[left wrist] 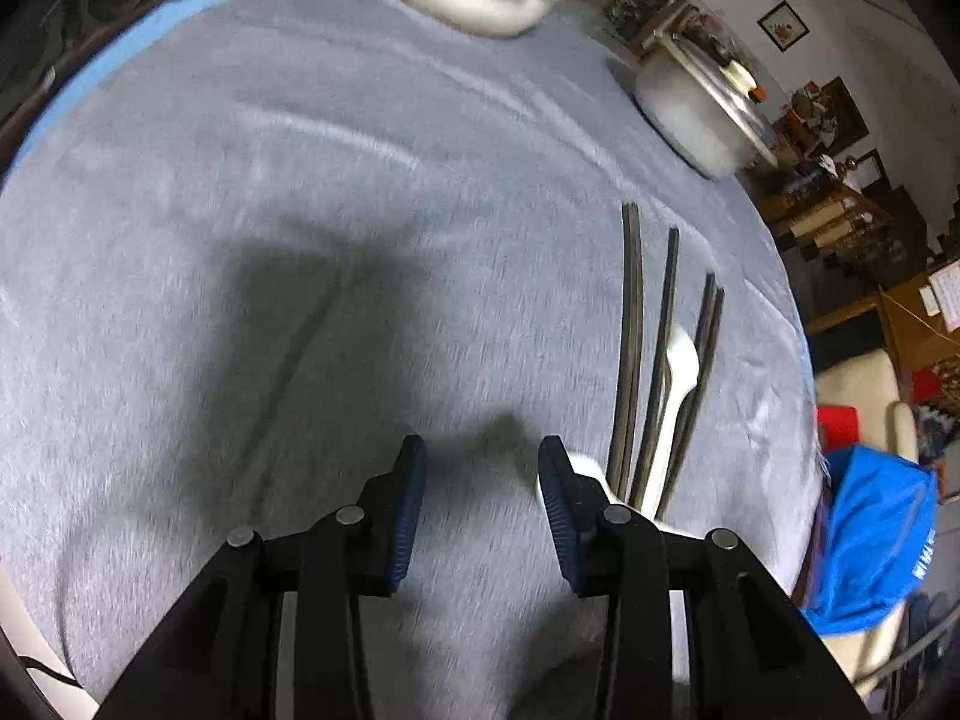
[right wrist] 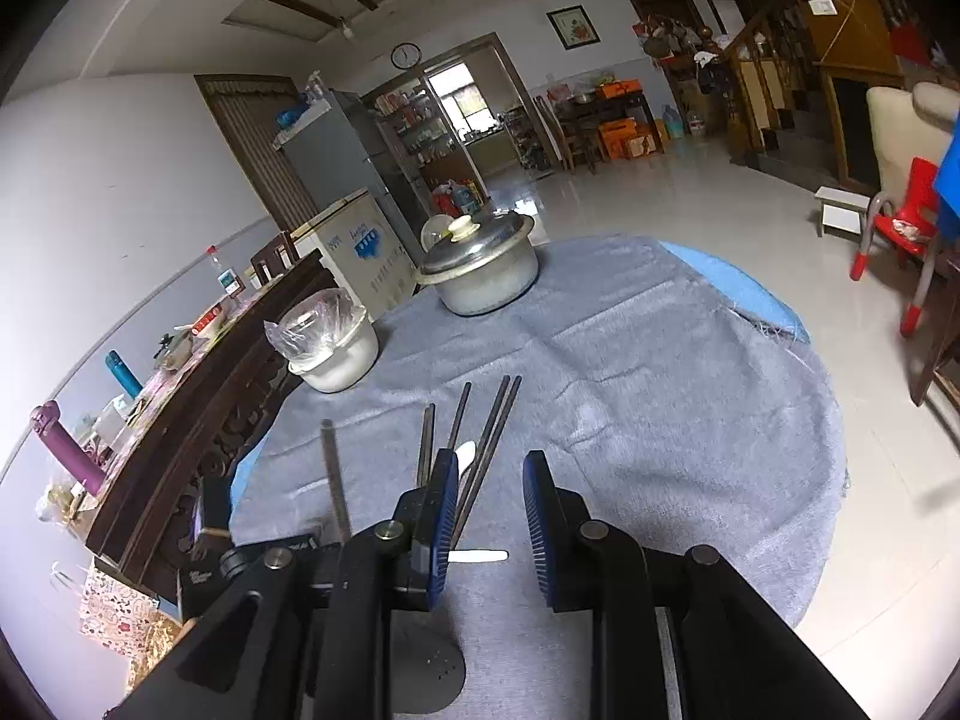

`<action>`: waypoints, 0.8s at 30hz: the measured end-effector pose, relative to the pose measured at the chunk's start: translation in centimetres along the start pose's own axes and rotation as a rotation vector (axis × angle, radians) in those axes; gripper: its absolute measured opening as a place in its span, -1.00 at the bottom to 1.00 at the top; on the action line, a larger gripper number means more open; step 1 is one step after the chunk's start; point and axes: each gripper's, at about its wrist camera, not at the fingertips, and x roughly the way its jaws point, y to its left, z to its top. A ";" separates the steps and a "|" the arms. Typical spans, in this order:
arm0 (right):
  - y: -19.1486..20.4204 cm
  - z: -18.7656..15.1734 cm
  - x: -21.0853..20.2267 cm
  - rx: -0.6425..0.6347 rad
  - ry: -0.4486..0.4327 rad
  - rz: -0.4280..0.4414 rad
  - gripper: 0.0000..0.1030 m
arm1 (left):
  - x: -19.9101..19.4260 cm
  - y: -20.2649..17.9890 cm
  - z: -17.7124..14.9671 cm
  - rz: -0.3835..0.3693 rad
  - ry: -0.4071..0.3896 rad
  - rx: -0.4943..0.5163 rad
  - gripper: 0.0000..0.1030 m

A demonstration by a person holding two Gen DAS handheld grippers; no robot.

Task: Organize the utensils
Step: 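Grasp a white spoon from the pile with the left gripper, then carry the spoon over the metal cup and open the left gripper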

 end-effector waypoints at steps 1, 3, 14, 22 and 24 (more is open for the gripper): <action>-0.1 0.0 0.1 0.001 0.002 -0.001 -0.53 | 0.4 -0.5 0.2 0.001 0.005 0.008 -0.24; -0.6 0.0 0.4 0.008 0.009 -0.003 -0.53 | 0.7 -1.2 0.5 0.010 0.000 0.029 -0.25; -3.4 0.5 1.6 0.076 0.025 -0.011 -0.53 | 1.5 -2.1 0.1 -0.071 0.045 0.075 -0.47; -3.6 0.1 2.9 0.090 0.053 0.000 -0.53 | 1.6 -1.6 0.6 -0.094 0.069 0.047 -0.73; -3.6 0.2 2.8 0.093 0.051 -0.001 -0.53 | 2.3 -2.0 0.7 -0.095 0.072 0.048 -0.83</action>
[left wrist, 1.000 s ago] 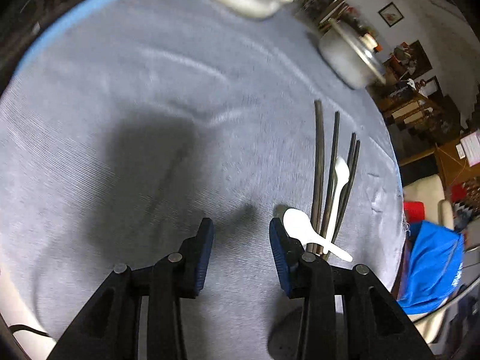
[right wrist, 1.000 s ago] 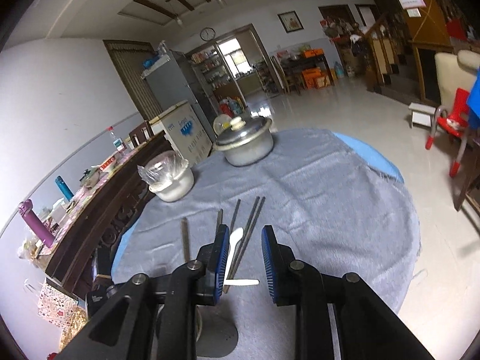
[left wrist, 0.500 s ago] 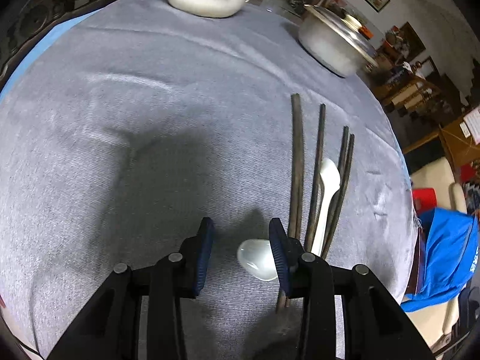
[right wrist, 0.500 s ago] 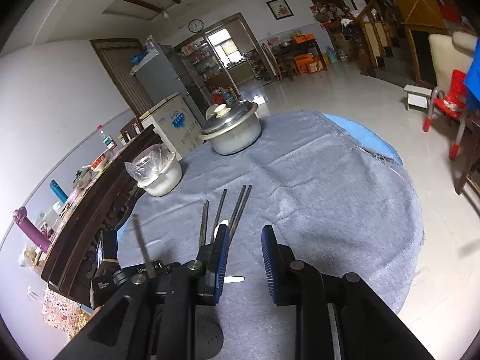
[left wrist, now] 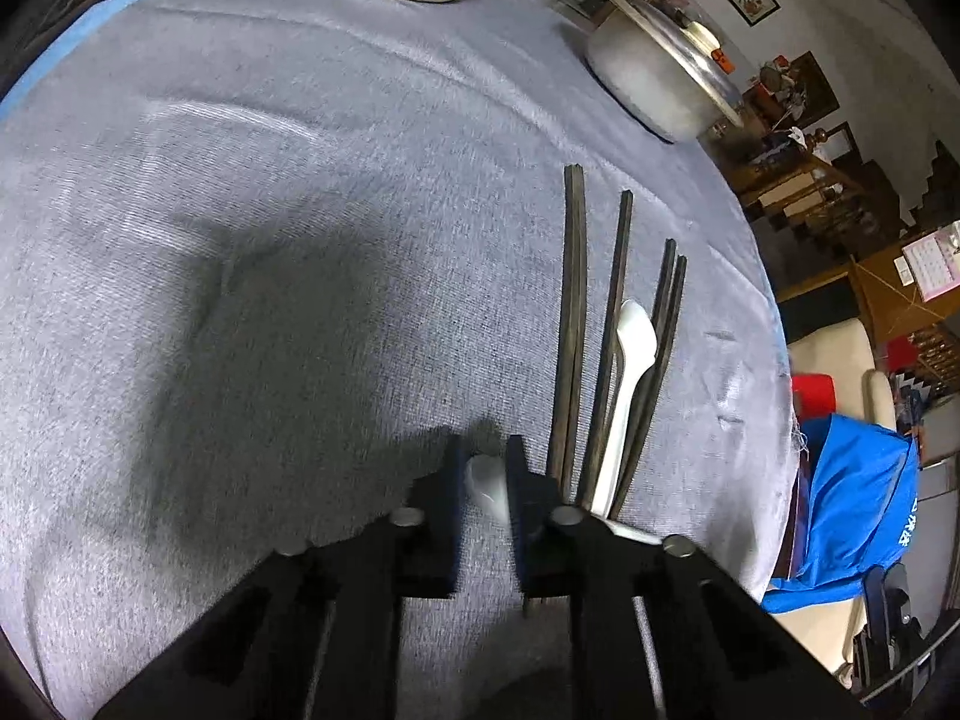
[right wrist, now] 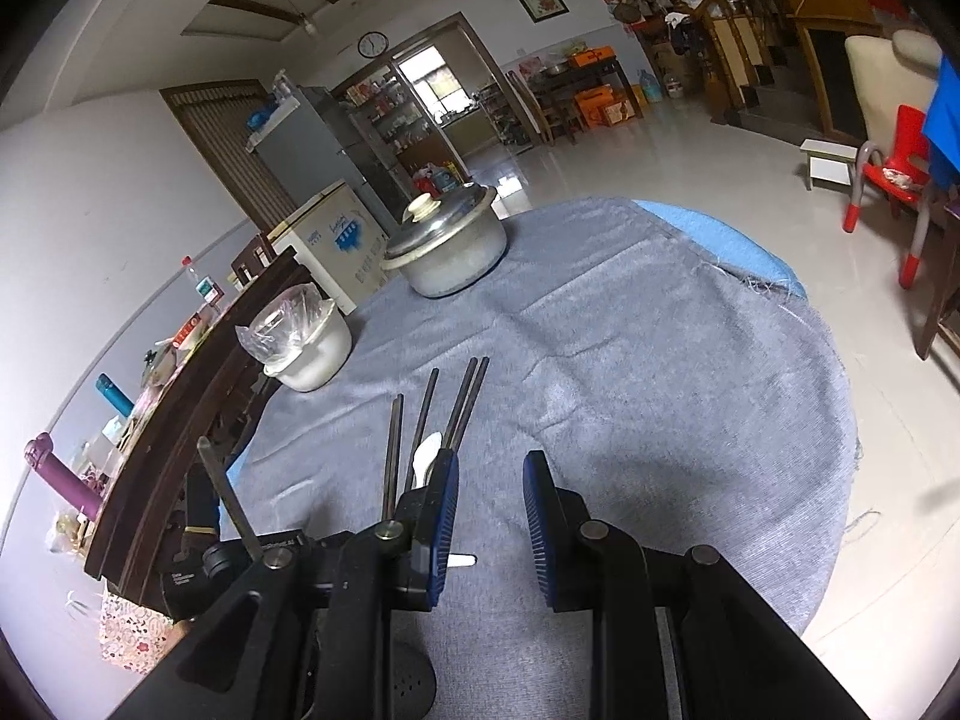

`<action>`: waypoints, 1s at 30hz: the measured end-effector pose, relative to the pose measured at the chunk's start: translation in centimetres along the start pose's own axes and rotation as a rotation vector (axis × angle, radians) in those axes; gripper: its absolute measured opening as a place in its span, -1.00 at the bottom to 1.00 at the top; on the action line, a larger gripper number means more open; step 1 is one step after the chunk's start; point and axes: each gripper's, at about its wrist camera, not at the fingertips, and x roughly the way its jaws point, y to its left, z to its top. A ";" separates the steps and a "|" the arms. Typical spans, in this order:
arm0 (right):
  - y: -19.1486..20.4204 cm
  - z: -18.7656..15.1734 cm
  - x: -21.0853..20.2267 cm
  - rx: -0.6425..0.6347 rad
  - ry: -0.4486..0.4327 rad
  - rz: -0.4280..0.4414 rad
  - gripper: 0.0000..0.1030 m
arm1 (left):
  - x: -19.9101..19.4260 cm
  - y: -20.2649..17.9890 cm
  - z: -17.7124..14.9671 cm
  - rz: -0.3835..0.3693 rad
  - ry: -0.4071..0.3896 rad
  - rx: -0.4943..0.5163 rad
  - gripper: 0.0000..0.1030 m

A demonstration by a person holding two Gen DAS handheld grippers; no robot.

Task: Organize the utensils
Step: 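Carry the spoon over the metal cup and open the left gripper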

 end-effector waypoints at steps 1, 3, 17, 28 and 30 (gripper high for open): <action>0.0 0.1 -0.1 0.000 -0.004 -0.003 -0.53 | 0.1 0.0 0.0 -0.003 -0.003 -0.003 -0.85; -0.1 0.2 -0.4 0.002 -0.012 -0.006 -0.53 | 0.0 0.3 0.0 -0.005 -0.007 -0.005 -0.86; 1.8 -0.3 -2.7 -0.035 -0.043 0.012 -0.53 | -9.6 -0.5 0.0 -0.009 -0.255 0.009 -0.92; 2.7 -1.5 -4.9 -0.058 -0.056 0.024 -0.53 | -21.0 -3.2 -2.5 -0.049 -0.453 0.141 -0.92; 2.8 -1.6 -5.3 -0.059 -0.061 0.028 -0.53 | -22.4 -4.0 -3.5 -0.051 -0.472 0.180 -0.92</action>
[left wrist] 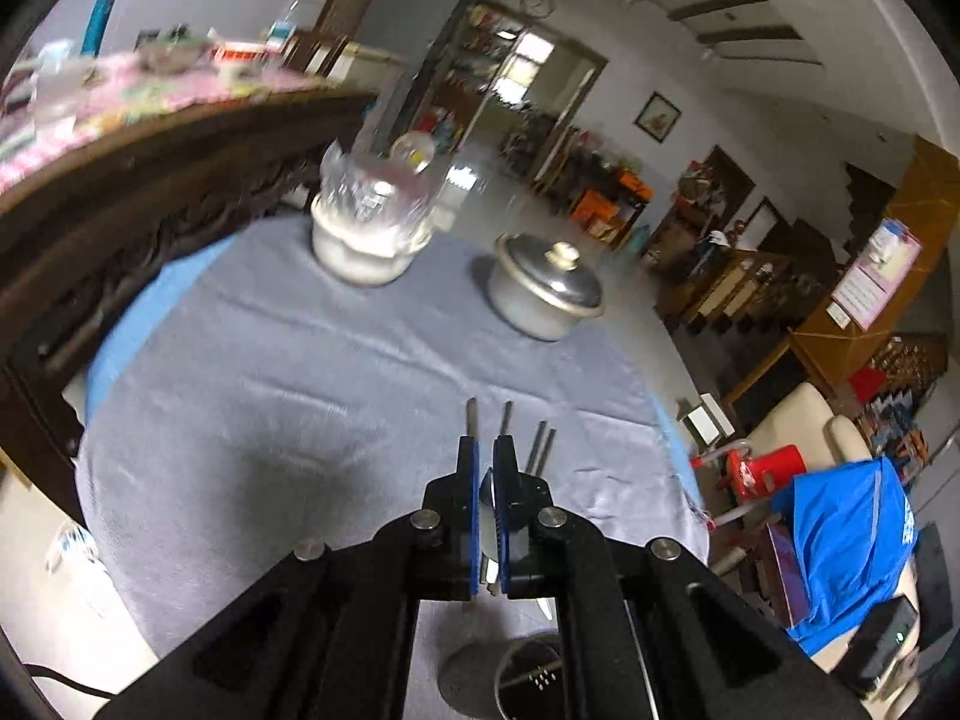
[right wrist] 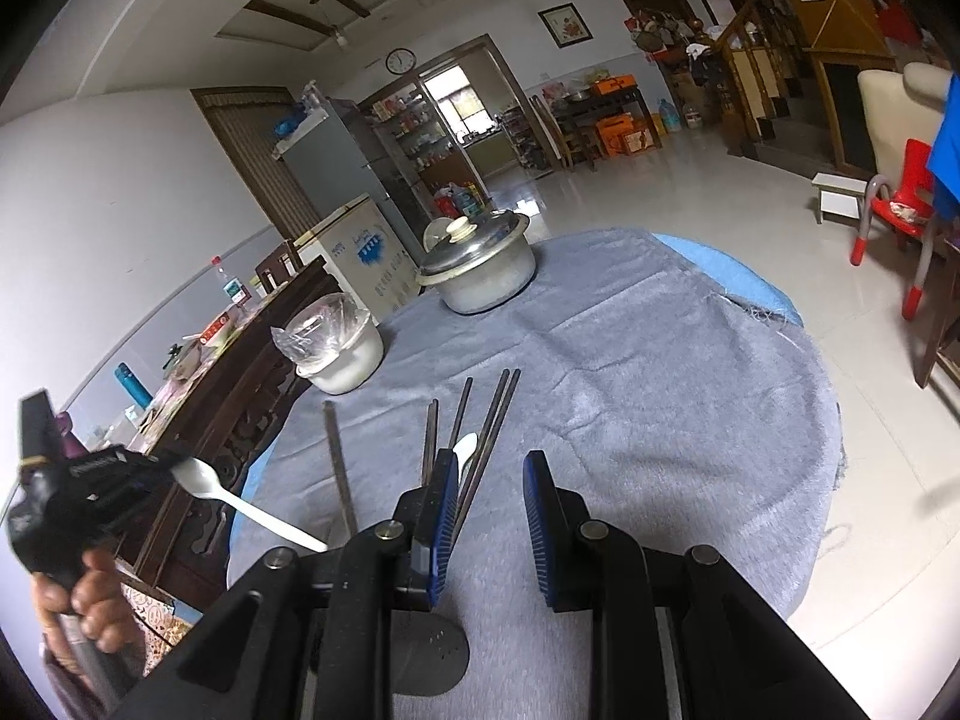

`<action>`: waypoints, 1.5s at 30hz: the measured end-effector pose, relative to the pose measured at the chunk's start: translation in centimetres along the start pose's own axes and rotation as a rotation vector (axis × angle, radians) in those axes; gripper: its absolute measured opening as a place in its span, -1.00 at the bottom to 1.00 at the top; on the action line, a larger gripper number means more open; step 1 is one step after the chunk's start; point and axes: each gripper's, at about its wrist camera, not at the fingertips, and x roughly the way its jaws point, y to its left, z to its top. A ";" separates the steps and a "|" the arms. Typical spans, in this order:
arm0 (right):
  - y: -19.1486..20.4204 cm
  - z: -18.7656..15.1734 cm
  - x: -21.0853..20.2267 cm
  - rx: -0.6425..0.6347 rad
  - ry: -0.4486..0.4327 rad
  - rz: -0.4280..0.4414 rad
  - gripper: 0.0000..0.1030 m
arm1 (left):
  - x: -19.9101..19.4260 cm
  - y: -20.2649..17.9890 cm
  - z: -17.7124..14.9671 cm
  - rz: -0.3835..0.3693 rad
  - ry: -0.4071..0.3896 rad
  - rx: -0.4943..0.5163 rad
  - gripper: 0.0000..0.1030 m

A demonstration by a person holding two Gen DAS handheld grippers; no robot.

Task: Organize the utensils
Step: 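Carry the spoon over the metal cup and open the left gripper, then grasp a dark chopstick from the pile with the left gripper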

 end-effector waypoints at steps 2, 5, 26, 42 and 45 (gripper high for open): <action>0.1 -0.1 -0.4 -0.001 -0.002 0.004 -0.53 | -0.8 -1.1 -0.3 -0.006 -0.008 0.040 -0.92; 0.3 -0.3 -0.9 -0.004 -0.006 0.009 -0.53 | -1.2 -3.0 -1.5 0.009 -0.002 0.121 -0.92; -1.3 -1.3 0.7 0.042 0.058 0.014 -0.53 | 0.9 -3.5 -3.4 -0.036 0.071 0.176 -0.92; -2.5 -2.0 3.5 0.068 0.122 -0.018 -0.53 | 6.1 1.6 -3.7 0.010 0.206 0.063 -0.91; -3.1 -2.4 5.0 0.086 0.155 -0.017 -0.53 | 8.6 2.5 -3.6 0.025 0.261 0.056 -0.89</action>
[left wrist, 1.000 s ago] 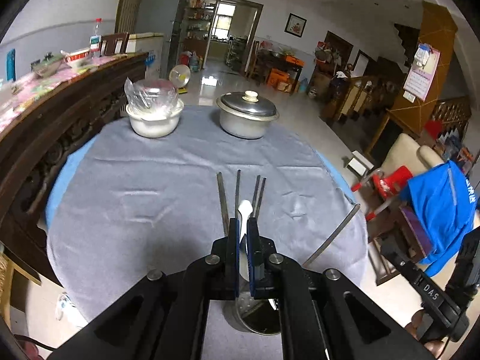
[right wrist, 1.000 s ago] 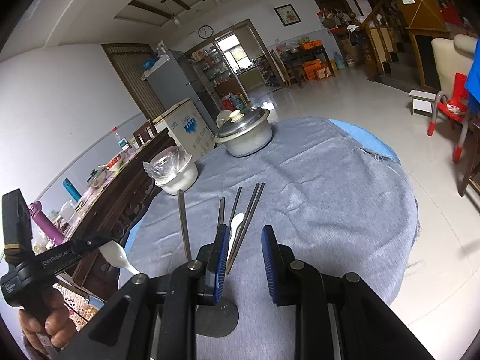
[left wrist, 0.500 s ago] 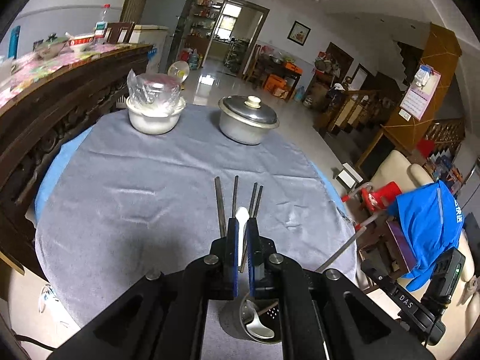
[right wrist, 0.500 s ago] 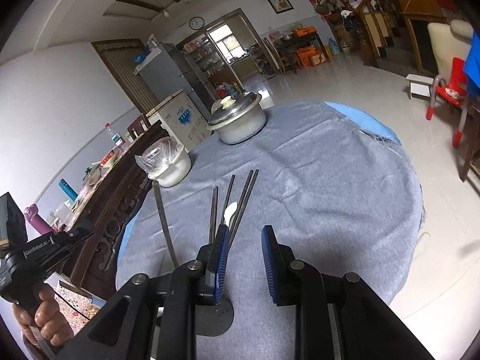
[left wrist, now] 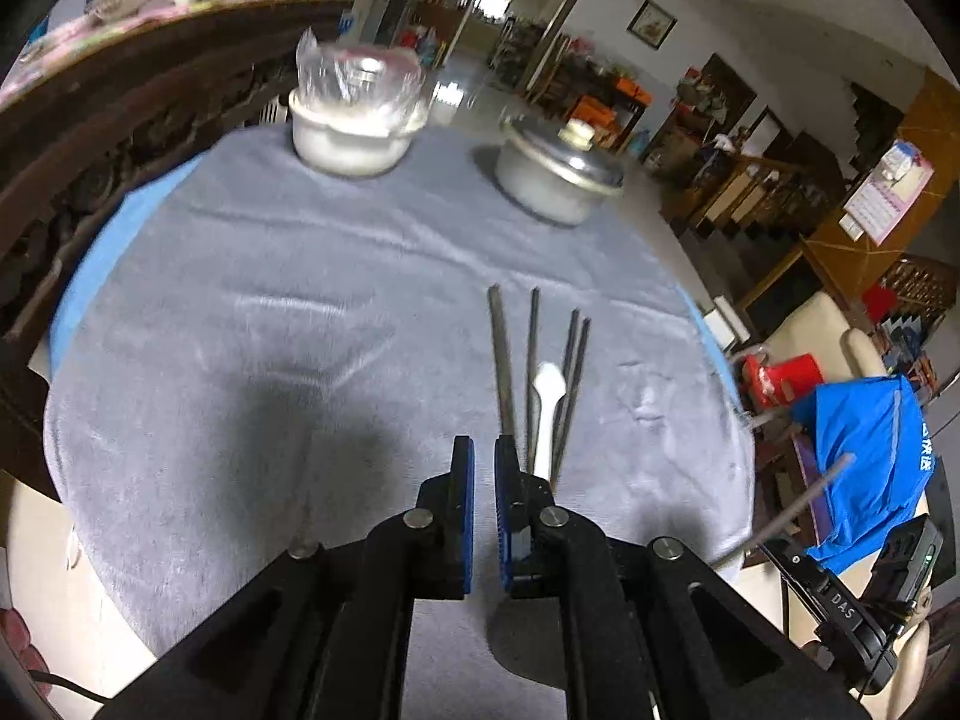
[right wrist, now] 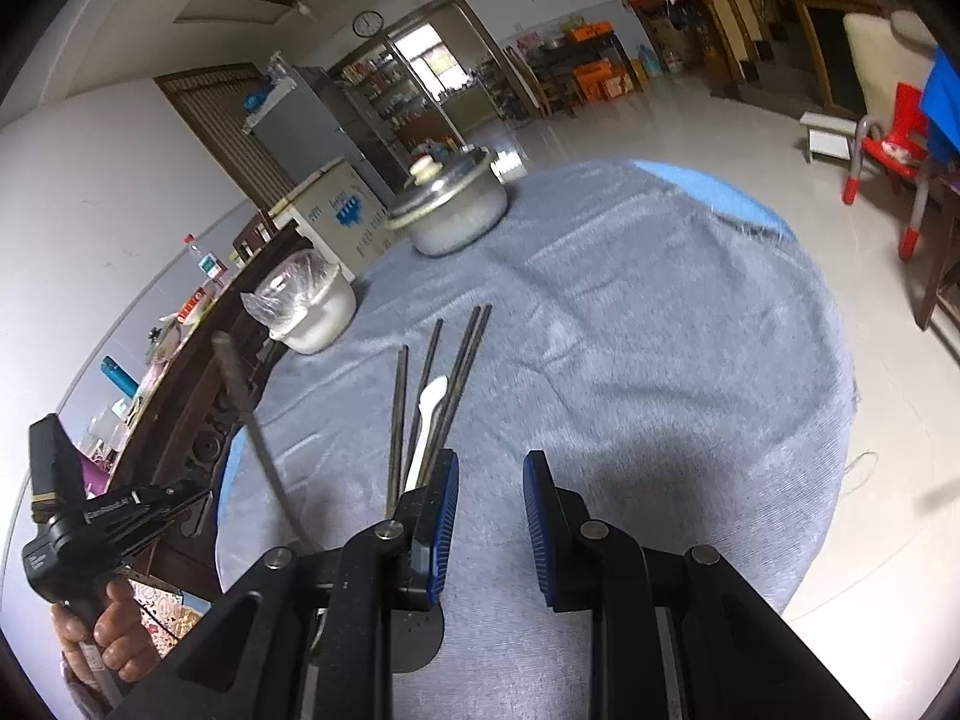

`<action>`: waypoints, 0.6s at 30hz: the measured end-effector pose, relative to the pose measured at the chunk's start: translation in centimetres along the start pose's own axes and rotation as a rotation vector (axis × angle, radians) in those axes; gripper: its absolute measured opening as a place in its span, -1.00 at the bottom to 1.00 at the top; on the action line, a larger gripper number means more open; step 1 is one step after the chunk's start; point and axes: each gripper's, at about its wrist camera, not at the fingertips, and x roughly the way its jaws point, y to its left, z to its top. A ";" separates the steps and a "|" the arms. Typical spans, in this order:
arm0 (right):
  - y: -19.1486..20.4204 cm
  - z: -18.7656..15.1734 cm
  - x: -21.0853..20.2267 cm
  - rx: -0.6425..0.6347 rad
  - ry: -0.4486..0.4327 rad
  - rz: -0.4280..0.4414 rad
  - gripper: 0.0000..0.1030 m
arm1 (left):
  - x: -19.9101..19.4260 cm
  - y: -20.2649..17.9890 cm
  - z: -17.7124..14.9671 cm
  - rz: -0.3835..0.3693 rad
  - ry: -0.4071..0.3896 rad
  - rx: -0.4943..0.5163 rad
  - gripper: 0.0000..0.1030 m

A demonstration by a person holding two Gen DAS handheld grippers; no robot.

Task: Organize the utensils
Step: 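Grasp a dark chopstick from the pile with the left gripper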

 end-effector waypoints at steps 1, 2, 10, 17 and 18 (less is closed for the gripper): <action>-0.1 0.0 0.5 0.005 0.010 0.000 -0.53 | 0.5 0.2 0.1 0.003 0.011 -0.001 -0.88; -0.4 -0.1 1.1 0.011 0.025 -0.001 -0.53 | 1.4 0.6 0.3 0.008 0.029 -0.005 -0.87; -2.5 -0.1 5.5 0.058 0.108 -0.021 -0.53 | 6.7 1.7 2.0 0.045 0.108 -0.016 -0.75; -3.4 2.0 8.2 0.074 0.134 -0.008 -0.53 | 11.8 0.4 4.5 0.069 0.156 0.048 -0.57; -3.4 2.5 8.6 0.073 0.133 -0.004 -0.53 | 12.6 0.1 4.9 0.069 0.162 0.063 -0.57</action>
